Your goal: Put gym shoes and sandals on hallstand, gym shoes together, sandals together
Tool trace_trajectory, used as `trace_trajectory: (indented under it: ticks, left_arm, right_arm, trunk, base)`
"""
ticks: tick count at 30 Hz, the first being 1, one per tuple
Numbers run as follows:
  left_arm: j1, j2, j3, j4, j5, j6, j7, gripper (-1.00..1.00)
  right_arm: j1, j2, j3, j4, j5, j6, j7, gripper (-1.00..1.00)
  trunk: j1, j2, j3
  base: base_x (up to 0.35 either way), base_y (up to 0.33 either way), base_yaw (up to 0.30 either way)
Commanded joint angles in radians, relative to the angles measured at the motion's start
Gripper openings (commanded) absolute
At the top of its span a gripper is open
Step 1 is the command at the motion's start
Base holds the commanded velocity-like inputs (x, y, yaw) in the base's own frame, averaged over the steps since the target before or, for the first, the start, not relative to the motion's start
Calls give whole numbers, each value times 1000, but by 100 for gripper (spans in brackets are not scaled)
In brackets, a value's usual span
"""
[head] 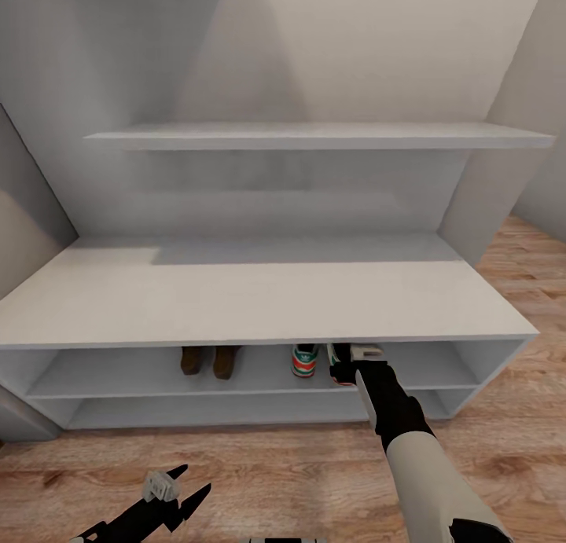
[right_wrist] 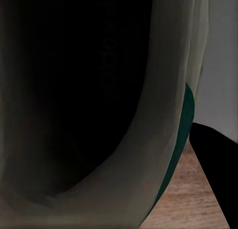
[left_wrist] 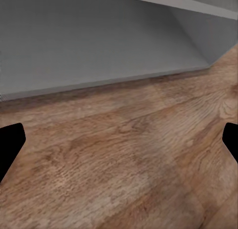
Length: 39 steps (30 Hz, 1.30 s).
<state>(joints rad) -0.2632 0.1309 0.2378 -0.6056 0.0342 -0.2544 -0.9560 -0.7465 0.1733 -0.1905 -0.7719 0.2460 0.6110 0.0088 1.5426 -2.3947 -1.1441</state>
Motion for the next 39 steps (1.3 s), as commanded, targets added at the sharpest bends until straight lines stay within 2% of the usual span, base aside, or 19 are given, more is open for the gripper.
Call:
trace_trajectory:
  ticks: [1, 29, 30, 39]
  left_arm:
    - [-1, 0, 1, 1, 2, -3, -4, 100]
    - [-1, 4, 1, -2, 4, -3, -6, 100]
    - [-1, 4, 1, -2, 4, -3, -6, 100]
    - [-1, 4, 0, -2, 4, -4, -6, 100]
  right_arm:
    - [-1, 1, -3, -1, 4, 4, 1, -100]
    - [-1, 0, -3, 2, 4, 4, 2, -100]
    - [-1, -1, -3, 2, 4, 4, 2, 100]
    - [-1, -7, -3, 2, 4, 4, 2, 100]
  trunk:
    - [0, 0, -1]
    - [0, 0, -1]
    - [0, 0, -1]
    - [0, 0, -1]
  base:
    - [35, 0, 0]
    - [23, 0, 0]
    - [0, 0, 0]
    - [0, 0, 0]
